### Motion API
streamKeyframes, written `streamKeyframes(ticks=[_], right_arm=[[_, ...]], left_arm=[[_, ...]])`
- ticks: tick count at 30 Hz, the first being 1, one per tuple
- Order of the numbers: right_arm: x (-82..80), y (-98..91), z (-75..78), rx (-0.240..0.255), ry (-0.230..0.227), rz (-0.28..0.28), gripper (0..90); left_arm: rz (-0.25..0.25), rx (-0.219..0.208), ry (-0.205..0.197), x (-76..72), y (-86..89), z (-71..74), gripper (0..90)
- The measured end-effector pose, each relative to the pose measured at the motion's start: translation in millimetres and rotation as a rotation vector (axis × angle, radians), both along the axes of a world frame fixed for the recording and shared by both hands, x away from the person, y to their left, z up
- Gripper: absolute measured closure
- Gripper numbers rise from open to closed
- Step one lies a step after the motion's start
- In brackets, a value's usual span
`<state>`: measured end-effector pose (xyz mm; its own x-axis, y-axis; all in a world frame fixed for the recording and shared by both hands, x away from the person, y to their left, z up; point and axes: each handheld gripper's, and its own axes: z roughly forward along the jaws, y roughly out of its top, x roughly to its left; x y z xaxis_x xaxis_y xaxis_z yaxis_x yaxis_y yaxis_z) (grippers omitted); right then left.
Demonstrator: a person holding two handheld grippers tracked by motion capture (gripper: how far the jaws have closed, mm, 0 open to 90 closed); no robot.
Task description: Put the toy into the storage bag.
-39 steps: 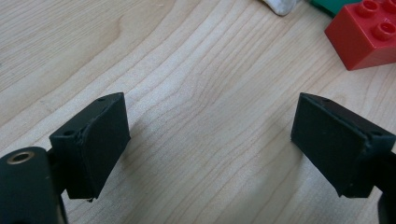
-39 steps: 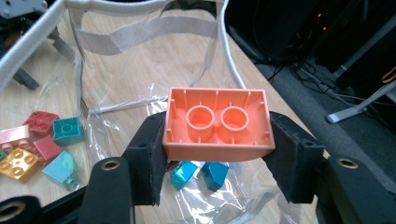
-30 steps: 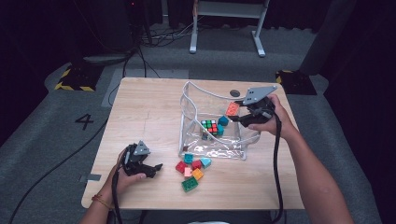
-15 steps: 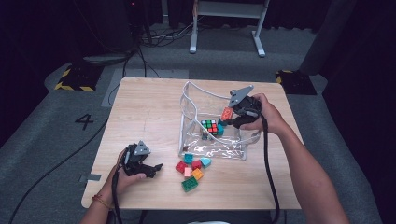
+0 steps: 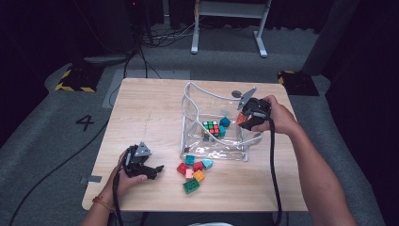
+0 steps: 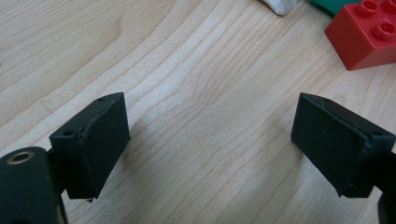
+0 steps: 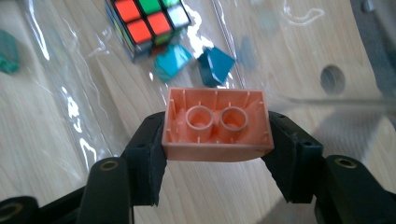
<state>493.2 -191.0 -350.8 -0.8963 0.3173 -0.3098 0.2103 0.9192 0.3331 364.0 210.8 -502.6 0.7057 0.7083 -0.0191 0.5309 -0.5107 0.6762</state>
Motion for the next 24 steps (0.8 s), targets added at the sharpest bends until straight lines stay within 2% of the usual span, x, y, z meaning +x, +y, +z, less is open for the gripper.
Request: streamKeyframes(ticks=[4, 9, 12, 14, 16, 20, 22, 24], right_arm=[[-0.2, -8.8, 0.9, -0.006, -0.002, -0.018, 43.0], [-2.4, -8.8, 1.2, -0.02, -0.01, -0.024, 42.7], [-2.9, -9.9, 2.3, 0.001, -0.02, -0.023, 42.0], [-3.6, -12.9, 3.6, 0.046, -0.028, -0.027, 39.6], [-5.8, -17.0, 5.8, 0.11, -0.03, -0.026, 35.9], [-11.2, -28.4, 11.6, 0.231, -0.042, -0.041, 34.3], [-15.9, -36.0, 17.7, 0.275, -0.051, -0.054, 33.6], [-24.2, -45.1, 22.7, 0.36, -0.062, -0.077, 33.7]], left_arm=[[-0.005, 0.001, 0.002, 0.4, 0.0, 0.0, 11.6], [-0.005, 0.001, 0.003, 0.5, -0.3, 0.0, 11.4], [0.0, 0.0, 0.002, 0.2, -0.5, -0.1, 11.4], [-0.002, -0.002, 0.002, 0.4, -0.6, -0.2, 11.4], [-0.004, -0.002, 0.003, 0.4, -0.5, -0.2, 11.4], [-0.004, -0.001, 0.002, 0.5, -0.5, -0.1, 11.4], [-0.005, 0.002, 0.003, 0.5, -0.3, 0.0, 11.4], [-0.003, 0.001, 0.001, 0.5, -0.4, -0.1, 11.4]])
